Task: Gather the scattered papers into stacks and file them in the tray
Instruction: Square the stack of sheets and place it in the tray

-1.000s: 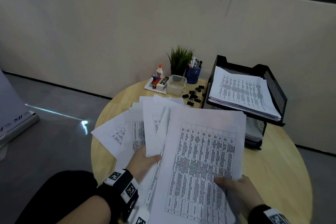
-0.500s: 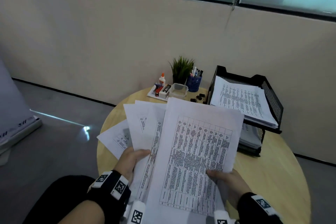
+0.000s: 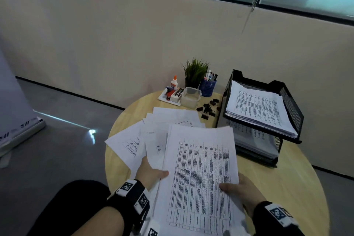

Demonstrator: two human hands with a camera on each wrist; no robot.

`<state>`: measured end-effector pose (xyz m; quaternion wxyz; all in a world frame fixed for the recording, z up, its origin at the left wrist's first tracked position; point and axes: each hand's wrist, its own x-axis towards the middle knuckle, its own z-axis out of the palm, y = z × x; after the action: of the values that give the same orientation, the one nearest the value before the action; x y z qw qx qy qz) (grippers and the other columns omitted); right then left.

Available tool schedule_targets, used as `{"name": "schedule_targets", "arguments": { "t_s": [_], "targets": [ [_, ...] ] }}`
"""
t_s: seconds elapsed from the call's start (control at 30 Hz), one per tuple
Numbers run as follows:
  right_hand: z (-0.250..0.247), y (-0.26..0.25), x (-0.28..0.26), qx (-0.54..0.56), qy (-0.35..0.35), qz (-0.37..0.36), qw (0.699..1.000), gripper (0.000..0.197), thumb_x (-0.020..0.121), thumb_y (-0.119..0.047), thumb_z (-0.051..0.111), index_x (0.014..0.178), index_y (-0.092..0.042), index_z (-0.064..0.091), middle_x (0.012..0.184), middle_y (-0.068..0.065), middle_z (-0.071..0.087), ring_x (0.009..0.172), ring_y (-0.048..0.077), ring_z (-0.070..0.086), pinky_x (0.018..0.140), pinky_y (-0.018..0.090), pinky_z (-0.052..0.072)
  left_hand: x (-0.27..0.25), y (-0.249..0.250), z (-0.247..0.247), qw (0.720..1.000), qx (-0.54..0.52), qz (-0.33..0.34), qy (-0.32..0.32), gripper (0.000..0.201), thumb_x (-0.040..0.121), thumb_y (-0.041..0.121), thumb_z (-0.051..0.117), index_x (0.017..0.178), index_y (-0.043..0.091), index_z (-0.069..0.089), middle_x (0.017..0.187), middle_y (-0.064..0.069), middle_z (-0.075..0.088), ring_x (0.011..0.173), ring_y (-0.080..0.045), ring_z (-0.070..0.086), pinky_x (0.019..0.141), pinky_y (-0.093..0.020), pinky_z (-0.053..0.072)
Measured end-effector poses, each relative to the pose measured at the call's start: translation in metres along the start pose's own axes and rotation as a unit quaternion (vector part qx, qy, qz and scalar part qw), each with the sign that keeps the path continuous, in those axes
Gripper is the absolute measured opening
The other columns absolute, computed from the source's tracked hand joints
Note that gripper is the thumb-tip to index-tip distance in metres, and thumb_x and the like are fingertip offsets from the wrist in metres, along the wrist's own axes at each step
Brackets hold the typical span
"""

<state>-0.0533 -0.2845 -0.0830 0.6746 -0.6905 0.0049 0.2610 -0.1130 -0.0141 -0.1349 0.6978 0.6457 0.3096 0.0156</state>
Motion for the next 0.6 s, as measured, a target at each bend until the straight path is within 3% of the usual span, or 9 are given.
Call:
{"name": "schedule_targets", "arguments": {
  "t_s": [0.07, 0.1, 0.2, 0.27, 0.37, 0.47, 0.53, 0.6],
  "targets": [
    [-0.003, 0.003, 0.000, -0.036, 0.015, 0.032, 0.999, 0.054, 0.059, 0.002, 0.073, 0.111, 0.009, 0.060, 0.093, 0.020, 0.073, 0.083, 0.035, 0.071, 0.081, 0.045, 0.056, 0.001, -0.001, 0.002, 1.000, 0.020, 0.005, -0.005, 0.083, 0.056, 0.006, 0.083, 0.128, 0.009, 0.042, 0.119, -0.009, 0.060, 0.109, -0.027, 0.057, 0.099, -0.042, 0.046],
    [-0.003, 0.004, -0.001, -0.027, 0.014, 0.046, 0.998, 0.057, 0.056, 0.002, 0.074, 0.111, 0.009, 0.061, 0.095, 0.024, 0.072, 0.084, 0.038, 0.069, 0.086, 0.051, 0.053, -0.001, 0.001, 0.003, 1.000, 0.027, 0.012, -0.001, 0.087, 0.056, 0.005, 0.080, 0.132, 0.009, 0.040, 0.120, -0.008, 0.059, 0.110, -0.027, 0.056, 0.099, -0.041, 0.046],
    [0.000, 0.008, 0.001, 0.018, -0.002, 0.096, 0.995, 0.069, 0.049, -0.003, 0.087, 0.112, 0.005, 0.059, 0.104, 0.033, 0.065, 0.088, 0.044, 0.062, 0.091, 0.063, 0.046, -0.003, 0.004, -0.001, 0.996, 0.068, 0.003, 0.050, 0.082, 0.063, 0.003, 0.071, 0.137, 0.009, 0.036, 0.112, -0.006, 0.057, 0.102, -0.026, 0.054, 0.087, -0.032, 0.046],
    [0.003, 0.011, 0.005, 0.005, -0.008, 0.123, 0.992, 0.073, 0.045, -0.008, 0.091, 0.110, 0.003, 0.060, 0.103, 0.031, 0.066, 0.092, 0.046, 0.062, 0.092, 0.064, 0.045, -0.007, 0.009, -0.004, 0.991, 0.115, -0.007, 0.063, 0.073, 0.071, 0.004, 0.066, 0.136, 0.007, 0.033, 0.108, -0.007, 0.055, 0.097, -0.027, 0.053, 0.082, -0.029, 0.045],
    [0.012, 0.012, 0.008, -0.024, -0.005, 0.138, 0.990, 0.038, 0.077, 0.009, 0.069, 0.112, 0.002, 0.059, 0.104, 0.029, 0.068, 0.098, 0.048, 0.064, 0.091, 0.062, 0.047, -0.009, 0.016, -0.005, 0.986, 0.158, -0.014, 0.054, 0.080, 0.075, 0.021, 0.070, 0.141, 0.004, 0.027, 0.130, -0.010, 0.050, 0.115, -0.029, 0.051, 0.090, -0.026, 0.042],
    [0.014, 0.014, 0.014, -0.091, 0.064, 0.092, 0.990, 0.034, 0.078, 0.018, 0.061, 0.110, 0.008, 0.058, 0.097, 0.030, 0.068, 0.087, 0.042, 0.067, 0.086, 0.052, 0.053, -0.008, 0.018, -0.007, 0.970, 0.234, -0.021, 0.066, 0.067, 0.080, 0.035, 0.066, 0.133, 0.002, 0.040, 0.129, -0.011, 0.053, 0.116, -0.028, 0.052, 0.089, -0.026, 0.042],
    [0.013, 0.010, 0.014, -0.109, 0.077, 0.072, 0.988, 0.029, 0.078, 0.020, 0.058, 0.106, 0.011, 0.058, 0.087, 0.030, 0.066, 0.069, 0.034, 0.063, 0.070, 0.042, 0.054, -0.006, 0.020, -0.011, 0.951, 0.297, -0.013, 0.083, 0.062, 0.070, 0.048, 0.059, 0.116, 0.007, 0.054, 0.118, -0.010, 0.060, 0.107, -0.029, 0.056, 0.090, -0.029, 0.047],
    [0.010, 0.004, 0.016, -0.129, 0.084, 0.054, 0.987, 0.027, 0.077, 0.017, 0.061, 0.103, 0.010, 0.058, 0.080, 0.026, 0.061, 0.065, 0.030, 0.057, 0.063, 0.037, 0.050, -0.005, 0.024, -0.015, 0.932, 0.342, -0.015, 0.121, 0.054, 0.072, 0.046, 0.057, 0.111, 0.009, 0.058, 0.117, -0.010, 0.059, 0.108, -0.030, 0.056, 0.090, -0.029, 0.047]
  ]
}}
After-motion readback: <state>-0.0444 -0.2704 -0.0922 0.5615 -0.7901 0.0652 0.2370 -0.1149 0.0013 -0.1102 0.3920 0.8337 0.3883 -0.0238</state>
